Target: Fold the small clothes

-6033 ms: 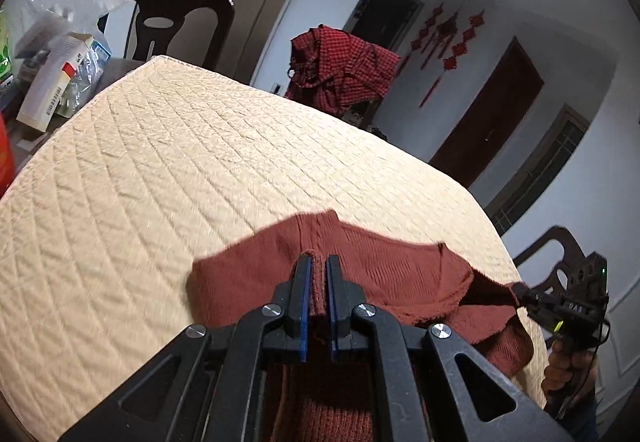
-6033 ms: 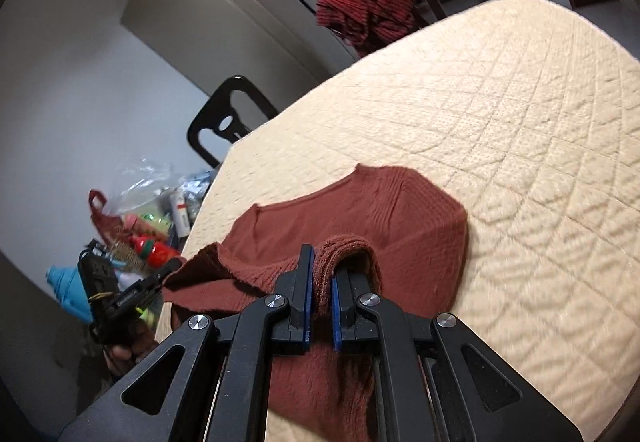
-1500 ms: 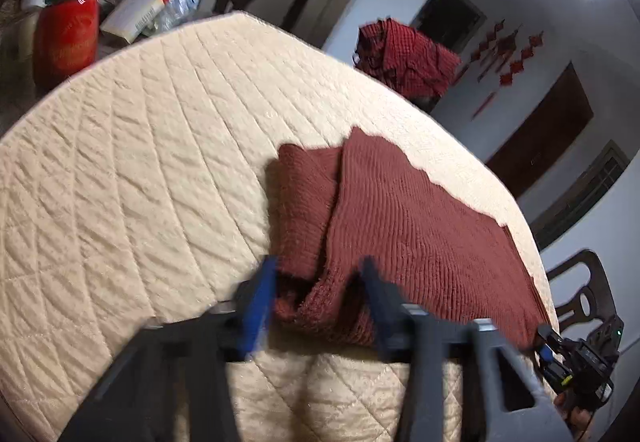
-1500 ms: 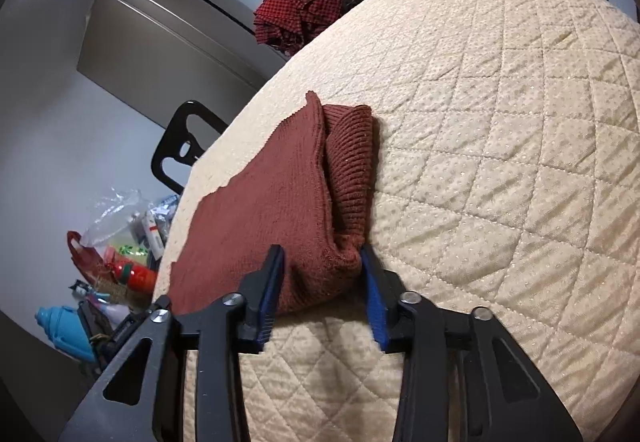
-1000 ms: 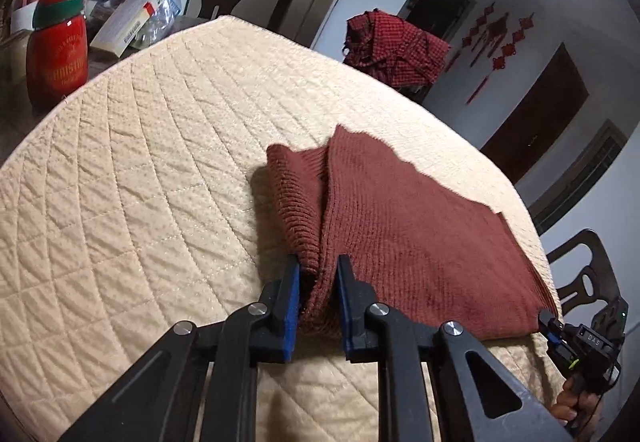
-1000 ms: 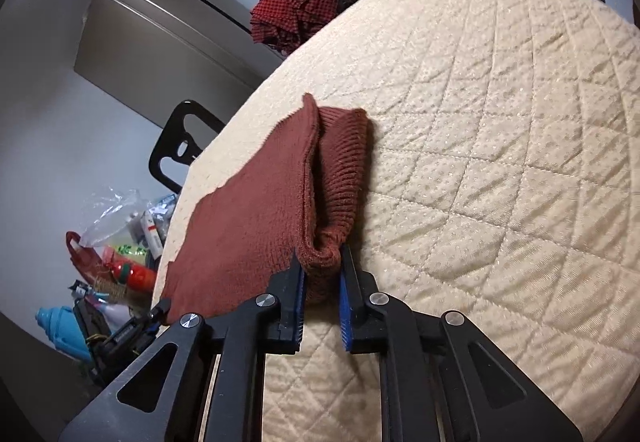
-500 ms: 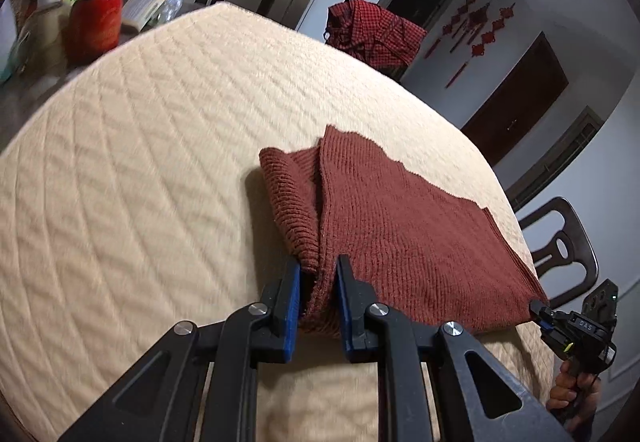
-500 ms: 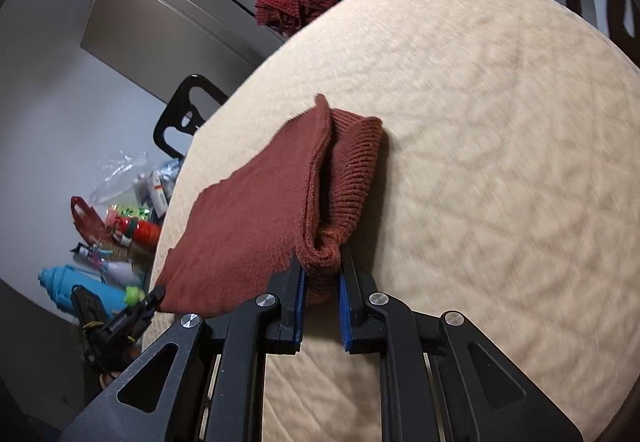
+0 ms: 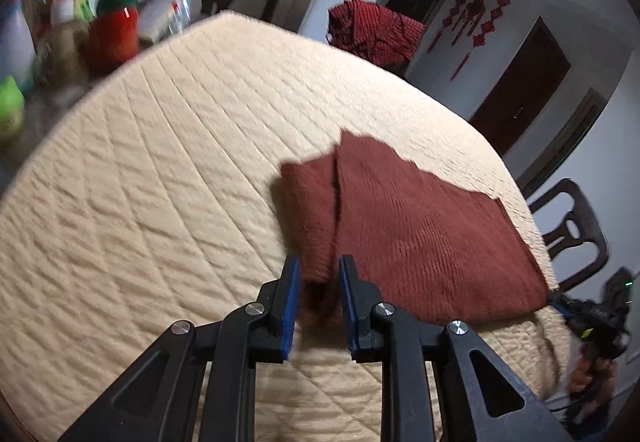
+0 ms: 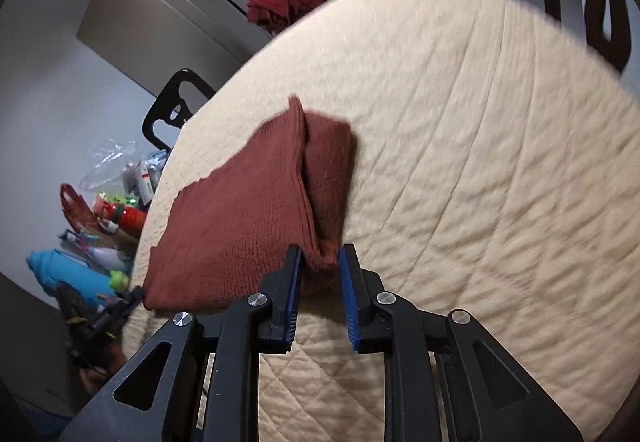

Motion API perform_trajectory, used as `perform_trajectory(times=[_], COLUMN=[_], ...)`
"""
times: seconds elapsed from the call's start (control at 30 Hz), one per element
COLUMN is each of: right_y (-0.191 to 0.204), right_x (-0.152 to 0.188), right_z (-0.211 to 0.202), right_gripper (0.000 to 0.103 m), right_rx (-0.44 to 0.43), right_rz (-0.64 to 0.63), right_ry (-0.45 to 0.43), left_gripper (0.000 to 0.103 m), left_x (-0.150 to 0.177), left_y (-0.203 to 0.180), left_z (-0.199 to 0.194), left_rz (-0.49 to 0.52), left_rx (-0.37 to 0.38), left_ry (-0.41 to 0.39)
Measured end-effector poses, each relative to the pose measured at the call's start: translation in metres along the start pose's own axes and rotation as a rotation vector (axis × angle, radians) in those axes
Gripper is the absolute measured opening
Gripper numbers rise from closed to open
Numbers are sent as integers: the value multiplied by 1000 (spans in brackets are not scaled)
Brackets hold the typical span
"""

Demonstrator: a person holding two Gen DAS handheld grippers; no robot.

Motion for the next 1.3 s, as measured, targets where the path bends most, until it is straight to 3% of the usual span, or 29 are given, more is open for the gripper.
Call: perform_trajectory(times=[0.1, 0.2, 0.3, 0.37, 0.47, 0.67, 0.97, 1.07, 1.3], right_y=[16, 35, 41, 31, 17, 49, 134, 143, 151], right_x=[-11, -12, -9, -8, -10, -13, 17, 25, 6], right_z=[-7, 13, 39, 53, 56, 50, 112, 130, 156], right_gripper=[20, 20, 20, 20, 12, 14, 14, 13, 12], right_rx=[1, -19, -18, 33, 29, 16, -124, -102, -29], right_rz=[-71, -131, -161, -153, -98, -189, -413, -458, -475], right_ry=[-68, -56, -22, -10, -11, -19, 145, 180, 173], left_gripper=[23, 23, 23, 23, 23, 23, 23, 23, 23], left_x=[-16, -28, -31, -30, -18, -19, -25, -22, -23], left_y=[-7, -26, -44, -47, -37, -41, -44, -40, -34], left_z=[-6, 1, 21, 38, 57, 46, 62, 61, 63], left_rz=[24, 62, 110, 126, 104, 121, 136, 132, 92], left_rx=[-8, 37, 69, 68, 46, 46, 42, 58, 99], left_ry=[-57, -79, -61, -34, 37, 19, 21, 13, 22])
Point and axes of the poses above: each gripper's, at about its wrist camera, not at the fingertips, and z roughly the way its jaws point, y to its left, x to its underside, the point moved 4 cm from there along z, roughly the way its jaws point, and after that the axes turned 1 degree about -z, right-handed, at the moved point
